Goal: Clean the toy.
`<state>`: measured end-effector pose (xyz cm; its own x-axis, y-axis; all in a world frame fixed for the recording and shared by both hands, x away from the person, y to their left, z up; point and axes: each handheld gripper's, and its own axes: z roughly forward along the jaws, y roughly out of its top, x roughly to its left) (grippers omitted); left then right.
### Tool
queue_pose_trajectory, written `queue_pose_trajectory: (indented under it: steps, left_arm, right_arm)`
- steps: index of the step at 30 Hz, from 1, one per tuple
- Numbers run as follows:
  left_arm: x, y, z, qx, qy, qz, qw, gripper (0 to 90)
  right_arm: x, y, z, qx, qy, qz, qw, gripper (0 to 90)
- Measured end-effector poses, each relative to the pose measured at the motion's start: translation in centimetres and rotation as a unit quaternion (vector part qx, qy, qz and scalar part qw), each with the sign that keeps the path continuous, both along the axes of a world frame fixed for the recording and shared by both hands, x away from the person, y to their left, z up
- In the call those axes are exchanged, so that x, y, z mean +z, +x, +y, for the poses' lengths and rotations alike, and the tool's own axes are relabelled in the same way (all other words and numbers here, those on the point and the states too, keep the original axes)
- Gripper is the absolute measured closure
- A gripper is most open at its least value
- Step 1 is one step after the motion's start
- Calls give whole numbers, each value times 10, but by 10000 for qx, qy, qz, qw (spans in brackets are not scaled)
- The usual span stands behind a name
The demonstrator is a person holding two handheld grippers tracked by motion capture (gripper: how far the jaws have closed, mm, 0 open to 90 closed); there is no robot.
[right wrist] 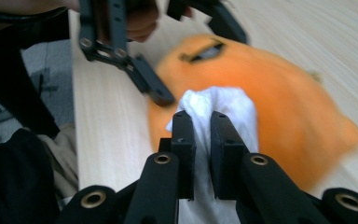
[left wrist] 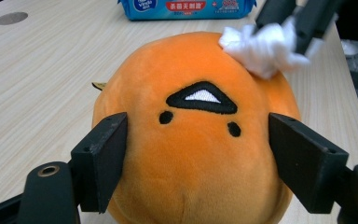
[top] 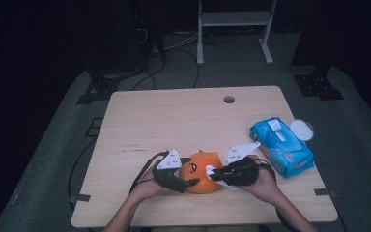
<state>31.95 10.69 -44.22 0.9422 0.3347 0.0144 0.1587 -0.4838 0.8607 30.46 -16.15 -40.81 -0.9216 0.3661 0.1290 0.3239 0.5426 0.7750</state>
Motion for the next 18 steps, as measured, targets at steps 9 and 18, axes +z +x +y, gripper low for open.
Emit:
queue_pose_trajectory:
  steps: [9,18]
  left_arm:
    - [-1,3,-5,-52,-107,43,9999,219]
    - [-2,3,-1,-46,-147,51,9999,222]
  right_arm:
    - [-5,-5,-14,-173,1,112,9998,811]
    - [0,-4,2,-68,-27,-188,9998,811]
